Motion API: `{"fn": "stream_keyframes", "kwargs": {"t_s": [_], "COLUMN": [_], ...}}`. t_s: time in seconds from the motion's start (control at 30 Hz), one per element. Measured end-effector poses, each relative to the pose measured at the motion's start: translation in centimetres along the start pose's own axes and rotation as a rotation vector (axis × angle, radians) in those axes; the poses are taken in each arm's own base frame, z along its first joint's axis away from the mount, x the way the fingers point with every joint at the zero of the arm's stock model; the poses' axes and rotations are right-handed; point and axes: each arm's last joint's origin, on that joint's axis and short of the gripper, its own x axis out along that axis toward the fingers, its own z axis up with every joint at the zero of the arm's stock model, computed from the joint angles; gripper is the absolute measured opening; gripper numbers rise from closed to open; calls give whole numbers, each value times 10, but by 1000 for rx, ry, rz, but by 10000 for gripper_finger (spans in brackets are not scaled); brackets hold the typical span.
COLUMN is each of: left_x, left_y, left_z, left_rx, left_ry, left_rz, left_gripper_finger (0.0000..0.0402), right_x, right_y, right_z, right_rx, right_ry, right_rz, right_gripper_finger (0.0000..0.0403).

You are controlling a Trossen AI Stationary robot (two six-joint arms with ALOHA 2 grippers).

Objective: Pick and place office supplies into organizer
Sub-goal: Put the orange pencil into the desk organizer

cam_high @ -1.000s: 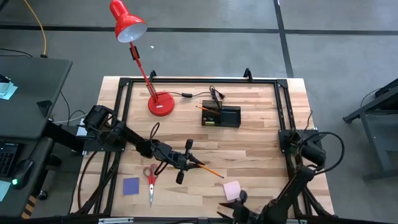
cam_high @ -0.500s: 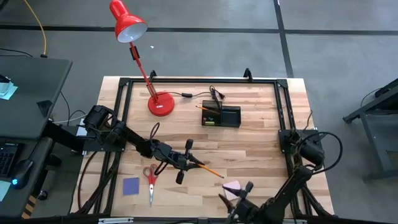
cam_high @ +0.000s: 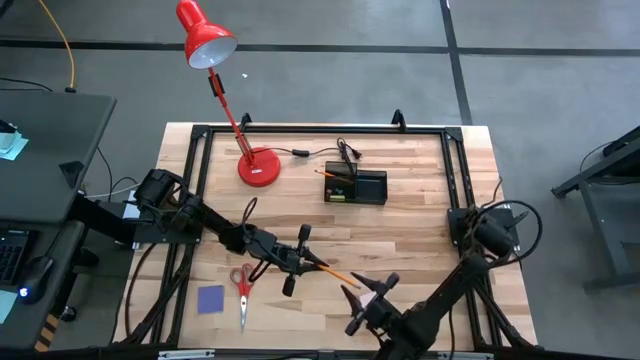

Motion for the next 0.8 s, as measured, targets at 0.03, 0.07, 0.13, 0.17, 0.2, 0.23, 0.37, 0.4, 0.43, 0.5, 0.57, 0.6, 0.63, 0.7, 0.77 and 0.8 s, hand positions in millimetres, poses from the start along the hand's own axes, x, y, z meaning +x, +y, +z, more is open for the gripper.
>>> {"fn": "stream_keyframes", "kwargs": {"t_s": [0.03, 0.07, 0.13, 0.17, 0.2, 0.23, 0.37, 0.4, 0.43, 0.5, 0.57, 0.6, 0.63, 0.7, 0.77, 0.8], "left_x": [0, 0, 0, 0, 0, 0, 0, 0, 0, 0, 0, 0, 0, 0, 0, 0], "left_y": [0, 0, 0, 0, 0, 0, 0, 0, 0, 0, 0, 0, 0, 0, 0, 0], "left_z": [0, 0, 0, 0, 0, 0, -1, -1, -1, -1, -1, -1, -1, -1, -1, -1], "left_rx": [0, 0, 2, 5, 6, 7, 8, 8, 8, 8, 8, 8, 8, 8, 8, 8], "left_ry": [0, 2, 2, 2, 2, 2, 8, 7, 8, 8, 8, 8, 8, 8, 8, 8], "left_rz": [0, 0, 0, 0, 0, 0, -1, -1, 1, 2, 2, 1, 1, 1, 1, 1], "left_gripper_finger": [4, 4, 4, 4, 4, 4, 4, 4, 4, 4, 4, 4, 4, 4, 4, 4], "right_x": [0, 0, 0, 0, 0, 0, 0, 0, 0, 0, 0, 0, 0, 0, 1, 1], "right_y": [-1, -1, -2, -3, -4, -5, -10, -11, -12, -14, -14, -14, -13, -12, -10, -9], "right_z": [1, 2, 4, 5, 6, 9, 16, 18, 21, 25, 26, 26, 26, 28, 29, 30], "right_rx": [7, 9, 9, 9, 12, 14, 5, 4, 7, 12, 9, 7, 6, 1, 0, 2], "right_ry": [-1, -1, 0, 0, -1, -1, -1, -1, -1, -1, -1, -1, -1, -1, 0, 0], "right_rz": [0, 0, 0, 0, 0, 0, -1, 0, 0, 0, 0, 0, 0, -1, -3, -3], "right_gripper_finger": [182, 184, 186, 186, 185, 185, 184, 184, 184, 183, 179, 175, 171, 160, 144, 135]}}
